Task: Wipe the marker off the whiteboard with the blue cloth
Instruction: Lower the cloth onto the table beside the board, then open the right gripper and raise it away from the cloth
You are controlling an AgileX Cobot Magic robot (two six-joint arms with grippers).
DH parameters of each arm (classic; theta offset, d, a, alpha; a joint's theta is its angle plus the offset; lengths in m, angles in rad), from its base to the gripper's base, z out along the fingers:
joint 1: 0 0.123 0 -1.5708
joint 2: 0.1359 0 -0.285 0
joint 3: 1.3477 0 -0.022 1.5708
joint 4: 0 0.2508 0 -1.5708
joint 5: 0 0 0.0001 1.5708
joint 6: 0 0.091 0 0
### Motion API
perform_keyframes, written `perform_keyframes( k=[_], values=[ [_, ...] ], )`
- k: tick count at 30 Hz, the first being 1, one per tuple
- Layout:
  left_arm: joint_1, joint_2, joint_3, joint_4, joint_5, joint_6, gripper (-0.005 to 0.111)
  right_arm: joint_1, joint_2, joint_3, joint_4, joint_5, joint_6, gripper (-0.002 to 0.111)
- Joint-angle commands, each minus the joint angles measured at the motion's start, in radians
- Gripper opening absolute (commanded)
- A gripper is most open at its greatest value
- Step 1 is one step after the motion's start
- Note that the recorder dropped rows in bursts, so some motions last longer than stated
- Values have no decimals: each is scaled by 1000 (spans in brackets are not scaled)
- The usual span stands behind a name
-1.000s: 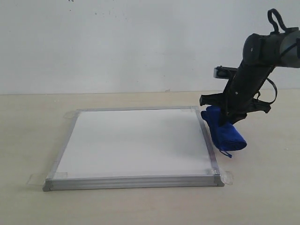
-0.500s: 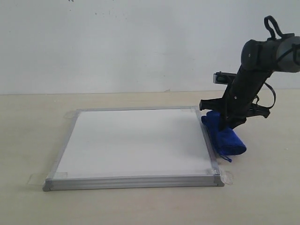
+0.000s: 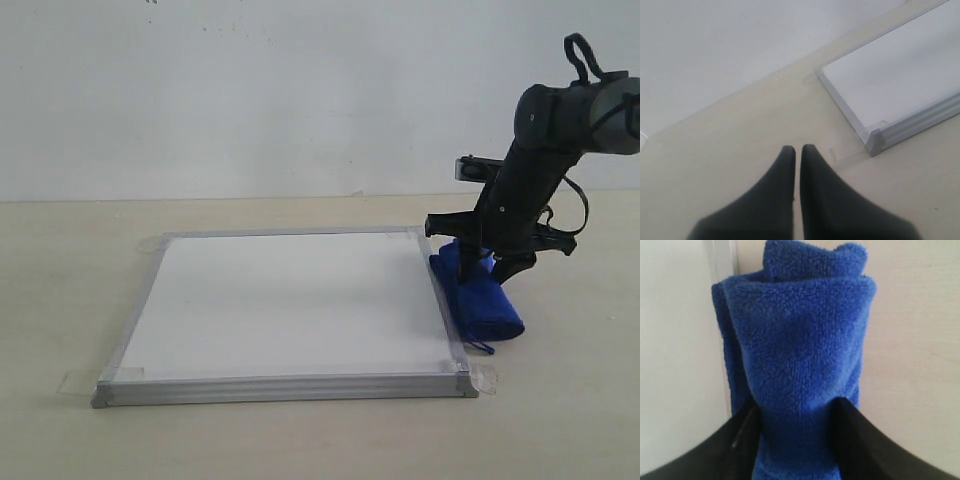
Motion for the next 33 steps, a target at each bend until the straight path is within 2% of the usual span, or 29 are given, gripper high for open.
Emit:
perform_keyframes(
  k=[1,13,16,18,19,33],
  values=[
    [2,-3,3,-2,-3,5,4,-8,-20,-4,12,28,-1,44],
    [2,-3,3,-2,-3,5,4,-8,-88,-4,-14,60,-4,42],
    [2,-3,3,-2,-3,5,4,-8,-84,-2,-51,85,-4,23],
    [2,-3,3,-2,-3,5,4,-8,-73,-2,-67,89,-4,4],
    [2,-3,3,-2,-3,5,4,-8,-66,-2,-69,86,-2,0],
    [2,-3,3,-2,-3,5,4,-8,69,-2,-29,49,-15,0]
  ],
)
